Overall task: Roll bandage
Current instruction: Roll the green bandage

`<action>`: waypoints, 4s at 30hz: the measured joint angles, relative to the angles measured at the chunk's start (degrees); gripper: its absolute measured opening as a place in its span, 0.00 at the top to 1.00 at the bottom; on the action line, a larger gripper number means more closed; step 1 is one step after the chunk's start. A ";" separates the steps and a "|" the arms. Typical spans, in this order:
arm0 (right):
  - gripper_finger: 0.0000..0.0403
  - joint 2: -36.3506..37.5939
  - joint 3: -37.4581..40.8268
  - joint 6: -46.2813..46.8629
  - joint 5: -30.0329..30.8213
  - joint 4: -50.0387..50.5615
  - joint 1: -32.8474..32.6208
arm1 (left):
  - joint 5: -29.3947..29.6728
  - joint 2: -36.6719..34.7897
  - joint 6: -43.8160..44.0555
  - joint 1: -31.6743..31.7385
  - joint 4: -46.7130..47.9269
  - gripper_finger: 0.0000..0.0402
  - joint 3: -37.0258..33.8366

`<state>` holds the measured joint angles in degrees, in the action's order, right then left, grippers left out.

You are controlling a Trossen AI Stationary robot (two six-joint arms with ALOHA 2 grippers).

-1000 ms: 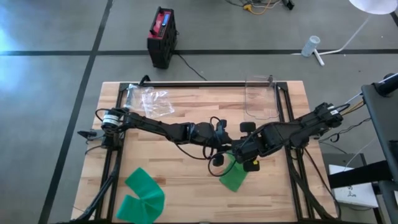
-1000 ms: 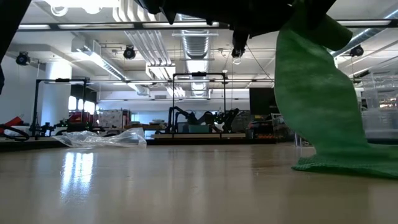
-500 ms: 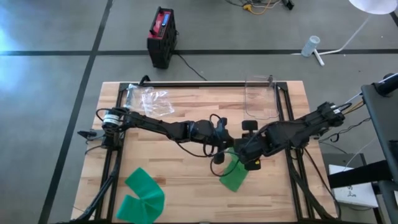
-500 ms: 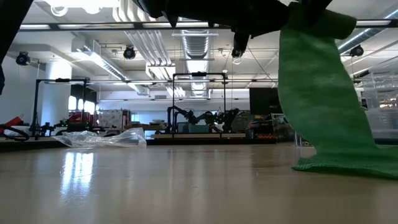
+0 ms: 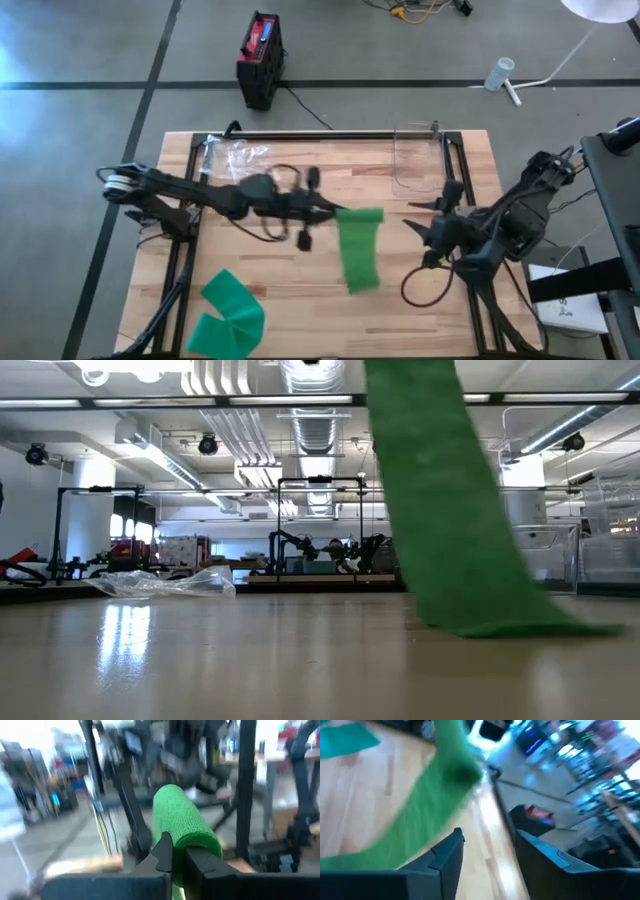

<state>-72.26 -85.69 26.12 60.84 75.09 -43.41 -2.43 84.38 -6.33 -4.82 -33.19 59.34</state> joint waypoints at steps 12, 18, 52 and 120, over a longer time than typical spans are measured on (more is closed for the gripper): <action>0.54 6.10 24.42 -21.80 -6.76 -36.49 13.36 | 0.54 -14.33 -1.60 2.72 -4.05 1.00 -13.37; 0.56 8.25 32.27 -44.48 -26.23 -70.11 24.29 | 0.48 -18.67 -3.11 2.73 3.10 0.99 -13.01; 0.56 -8.56 25.22 -42.46 -44.23 -82.87 35.46 | -1.71 -23.40 -3.73 1.22 20.99 0.98 -5.82; 0.99 -9.24 14.18 -33.72 -57.35 -60.94 32.53 | 1.05 -31.19 9.77 2.25 23.42 0.98 -6.66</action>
<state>-81.49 -71.51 -7.60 3.49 14.15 -10.87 -1.38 53.19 3.44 -2.57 -9.77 52.69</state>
